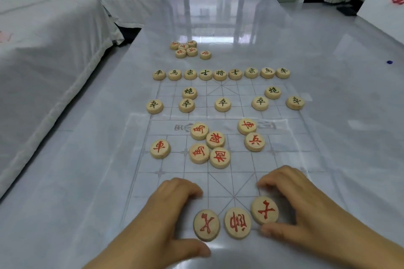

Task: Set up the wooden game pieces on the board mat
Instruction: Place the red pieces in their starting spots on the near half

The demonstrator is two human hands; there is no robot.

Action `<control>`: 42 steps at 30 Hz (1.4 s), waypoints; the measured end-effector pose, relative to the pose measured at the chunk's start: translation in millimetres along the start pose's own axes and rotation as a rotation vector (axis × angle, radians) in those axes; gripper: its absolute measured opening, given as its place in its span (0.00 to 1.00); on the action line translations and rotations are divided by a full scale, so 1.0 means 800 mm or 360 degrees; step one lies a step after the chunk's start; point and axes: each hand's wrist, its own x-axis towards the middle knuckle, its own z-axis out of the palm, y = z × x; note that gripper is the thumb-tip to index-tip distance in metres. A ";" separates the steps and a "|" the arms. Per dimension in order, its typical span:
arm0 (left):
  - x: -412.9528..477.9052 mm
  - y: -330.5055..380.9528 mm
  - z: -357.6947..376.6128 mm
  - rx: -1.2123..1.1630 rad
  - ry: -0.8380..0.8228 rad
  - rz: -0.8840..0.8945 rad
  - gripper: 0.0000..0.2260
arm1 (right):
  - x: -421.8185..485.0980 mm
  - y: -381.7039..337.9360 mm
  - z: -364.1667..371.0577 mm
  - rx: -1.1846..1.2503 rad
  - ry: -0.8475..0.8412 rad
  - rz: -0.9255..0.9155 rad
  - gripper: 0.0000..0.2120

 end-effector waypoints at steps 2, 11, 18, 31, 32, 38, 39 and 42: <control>-0.003 0.006 0.014 0.0122 0.0087 0.0010 0.33 | -0.002 -0.003 0.006 -0.0025 0.0068 0.0056 0.24; 0.000 0.000 0.025 -0.0029 0.0220 -0.0006 0.19 | -0.021 -0.003 0.027 0.0072 0.0114 0.0070 0.21; -0.003 -0.008 0.029 0.0003 0.0239 0.0092 0.19 | -0.023 0.003 0.038 0.0016 0.0334 0.0007 0.22; -0.004 -0.012 0.035 0.0102 0.0382 0.0199 0.20 | -0.025 0.002 0.041 0.0039 0.0351 0.0007 0.24; -0.004 -0.013 0.036 0.0116 0.0394 0.0192 0.21 | -0.026 0.002 0.041 0.0049 0.0347 0.0014 0.24; -0.006 -0.013 0.037 0.0074 0.0407 0.0163 0.21 | -0.026 0.005 0.043 0.0064 0.0353 0.0052 0.24; -0.006 -0.013 0.037 0.0061 0.0396 0.0169 0.21 | -0.026 0.004 0.043 0.0047 0.0355 0.0051 0.24; -0.005 -0.012 0.034 0.0040 0.0330 0.0135 0.25 | -0.025 0.004 0.041 0.0017 0.0385 0.0015 0.23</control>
